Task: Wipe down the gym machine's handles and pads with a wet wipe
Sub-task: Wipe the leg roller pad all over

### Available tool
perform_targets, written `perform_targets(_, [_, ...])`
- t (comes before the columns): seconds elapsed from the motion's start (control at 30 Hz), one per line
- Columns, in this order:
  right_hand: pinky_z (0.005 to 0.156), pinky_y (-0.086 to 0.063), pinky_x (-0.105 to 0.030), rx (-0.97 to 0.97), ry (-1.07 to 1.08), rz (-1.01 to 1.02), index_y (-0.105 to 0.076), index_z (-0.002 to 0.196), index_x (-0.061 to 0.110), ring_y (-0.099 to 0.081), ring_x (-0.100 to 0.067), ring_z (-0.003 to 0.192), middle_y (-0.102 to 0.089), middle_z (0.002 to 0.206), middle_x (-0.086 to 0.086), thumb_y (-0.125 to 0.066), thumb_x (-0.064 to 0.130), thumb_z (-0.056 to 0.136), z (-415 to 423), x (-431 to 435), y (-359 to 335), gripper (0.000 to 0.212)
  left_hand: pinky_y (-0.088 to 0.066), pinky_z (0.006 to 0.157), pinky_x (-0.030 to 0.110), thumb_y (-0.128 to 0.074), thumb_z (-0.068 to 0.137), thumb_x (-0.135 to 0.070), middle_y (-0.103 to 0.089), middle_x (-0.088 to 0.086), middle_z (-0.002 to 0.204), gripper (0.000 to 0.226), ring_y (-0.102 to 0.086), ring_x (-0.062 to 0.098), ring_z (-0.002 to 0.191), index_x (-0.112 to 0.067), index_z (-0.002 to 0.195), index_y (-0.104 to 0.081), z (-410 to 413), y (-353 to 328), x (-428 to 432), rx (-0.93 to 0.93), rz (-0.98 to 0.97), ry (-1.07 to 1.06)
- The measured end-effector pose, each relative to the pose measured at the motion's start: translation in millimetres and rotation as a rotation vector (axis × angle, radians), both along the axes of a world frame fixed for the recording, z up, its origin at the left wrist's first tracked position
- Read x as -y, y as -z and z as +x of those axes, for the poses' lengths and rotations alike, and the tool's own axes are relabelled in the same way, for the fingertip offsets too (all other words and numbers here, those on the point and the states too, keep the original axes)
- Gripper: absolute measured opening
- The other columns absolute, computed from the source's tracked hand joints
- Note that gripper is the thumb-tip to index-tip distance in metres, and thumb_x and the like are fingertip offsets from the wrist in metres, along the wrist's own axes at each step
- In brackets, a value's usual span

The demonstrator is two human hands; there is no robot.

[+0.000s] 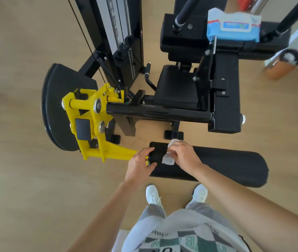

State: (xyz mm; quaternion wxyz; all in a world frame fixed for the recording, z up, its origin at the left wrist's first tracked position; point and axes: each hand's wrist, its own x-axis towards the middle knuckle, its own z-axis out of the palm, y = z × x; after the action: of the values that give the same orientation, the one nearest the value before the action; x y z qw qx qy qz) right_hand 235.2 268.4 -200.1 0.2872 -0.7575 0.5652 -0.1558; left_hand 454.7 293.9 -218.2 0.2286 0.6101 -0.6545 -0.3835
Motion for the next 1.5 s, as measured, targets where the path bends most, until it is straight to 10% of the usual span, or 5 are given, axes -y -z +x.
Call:
perform_targets(0.73, [0.093,-0.054,-0.045,-0.179,0.332,-0.179,-0.077,0.101,0.008,-0.062,-0.028,0.109,-0.072,0.109,-0.006,-0.077,0.007,0.087,-49.5,-49.7,18.2,0.014,-0.047,0.109,0.037,-0.070,0.097,-0.021,-0.059,-0.009,0.145,0.043,-0.055,0.019,0.127,-0.023,0.140,-0.063,-9.0,13.3,16.3,-0.021,0.087,-0.064])
perform_targets(1.0, [0.099,-0.057,-0.043,-0.112,-0.098,-0.259,-0.074,0.116,0.004,-0.068,-0.028,0.118,-0.073,0.122,-0.011,-0.088,0.001,0.072,22.5,-37.1,21.0,0.046,-0.058,0.088,0.039,-0.072,0.095,-0.025,-0.067,-0.011,0.132,0.039,-0.064,0.018,0.097,-0.024,0.134,-0.067,-12.7,14.9,22.1,0.002,0.105,-0.120])
perform_targets(1.27, [0.112,-0.045,-0.045,-0.246,0.205,-0.139,-0.061,0.137,0.010,-0.057,-0.026,0.134,-0.064,0.139,-0.008,-0.051,0.035,0.101,-48.9,-37.5,28.3,0.045,-0.056,0.092,0.031,-0.065,0.100,-0.031,-0.069,-0.005,0.129,0.034,-0.066,0.017,0.111,-0.022,0.133,-0.069,-25.0,-5.8,35.0,0.040,0.182,-0.199])
perform_targets(1.5, [0.109,-0.047,-0.040,-0.084,0.021,-0.025,-0.053,0.142,0.017,-0.058,-0.025,0.127,-0.061,0.139,-0.004,-0.066,0.019,0.097,-3.8,-31.5,6.5,0.048,-0.053,0.095,0.036,-0.069,0.094,-0.012,-0.072,-0.003,0.120,0.027,-0.061,0.020,0.112,-0.019,0.120,-0.074,-29.2,-8.9,36.9,0.183,-0.046,-0.065])
